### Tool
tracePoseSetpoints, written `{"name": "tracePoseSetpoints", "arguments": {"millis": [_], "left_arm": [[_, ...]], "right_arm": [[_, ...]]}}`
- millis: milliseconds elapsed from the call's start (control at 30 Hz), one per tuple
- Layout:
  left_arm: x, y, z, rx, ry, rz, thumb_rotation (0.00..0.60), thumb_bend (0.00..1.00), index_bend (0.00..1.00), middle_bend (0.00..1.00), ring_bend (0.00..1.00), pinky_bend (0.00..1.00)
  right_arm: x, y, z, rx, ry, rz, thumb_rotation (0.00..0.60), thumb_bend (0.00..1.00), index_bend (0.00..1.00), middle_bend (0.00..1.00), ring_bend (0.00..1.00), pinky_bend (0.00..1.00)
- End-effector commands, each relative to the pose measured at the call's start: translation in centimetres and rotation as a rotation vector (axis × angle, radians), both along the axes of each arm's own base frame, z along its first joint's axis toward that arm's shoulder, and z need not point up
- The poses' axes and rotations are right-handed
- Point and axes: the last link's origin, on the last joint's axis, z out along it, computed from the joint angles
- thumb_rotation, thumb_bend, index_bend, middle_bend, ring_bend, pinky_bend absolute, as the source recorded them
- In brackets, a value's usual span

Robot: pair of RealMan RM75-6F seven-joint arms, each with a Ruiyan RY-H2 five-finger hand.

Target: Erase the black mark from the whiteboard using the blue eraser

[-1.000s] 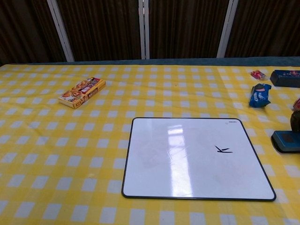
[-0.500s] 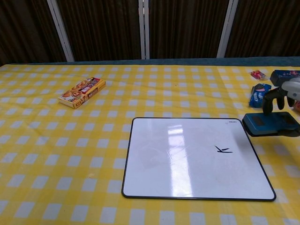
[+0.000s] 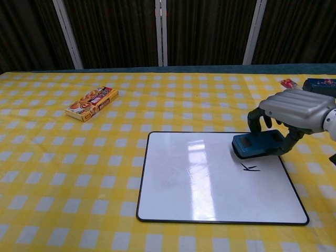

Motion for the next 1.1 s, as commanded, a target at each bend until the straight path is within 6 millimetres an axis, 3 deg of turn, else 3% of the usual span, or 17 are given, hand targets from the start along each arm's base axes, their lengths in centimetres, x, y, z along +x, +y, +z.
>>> {"name": "tracePoseSetpoints", "arguments": {"millis": [33,300,500,700,867,1100], "left_arm": [[-0.1,0.0,0.0,0.0,-0.001,0.002,0.6,0.0,0.0,0.0,0.0,0.0],[0.0,0.0,0.0,-0.002,-0.002,0.001,0.6,0.0,0.0,0.0,0.0,0.0],[0.1,0.1,-0.3,-0.011,0.004,-0.004,0.6,0.0,0.0,0.0,0.0,0.0],[0.1,0.1,-0.3,-0.011,0.002,-0.003,0.6,0.0,0.0,0.0,0.0,0.0],[0.1,0.1,-0.1,-0.008,-0.001,-0.002,0.6,0.0,0.0,0.0,0.0,0.0],[0.1,0.0,0.0,-0.005,-0.004,-0.002,0.6,0.0,0.0,0.0,0.0,0.0]], "right_arm": [[-0.2,0.2,-0.3,0.016,-0.007,-0.022,0.6,0.25,0.49,0.54,0.45,0.46],[-0.6,1.5,-1.2,0.069,0.033,-0.015,0.6,0.3,0.5,0.55,0.46,0.46],[0.0,4.8,-2.5,0.189,0.059,0.045,0.6,0.34,0.51,0.56,0.47,0.47],[1.0,6.5,-2.9,0.236,0.059,0.09,0.6,0.36,0.51,0.56,0.47,0.47],[1.5,6.1,-2.9,0.215,0.06,0.102,0.6,0.36,0.51,0.56,0.47,0.47],[0.7,3.3,-2.1,0.107,0.104,0.089,0.6,0.37,0.51,0.56,0.47,0.47]]}}
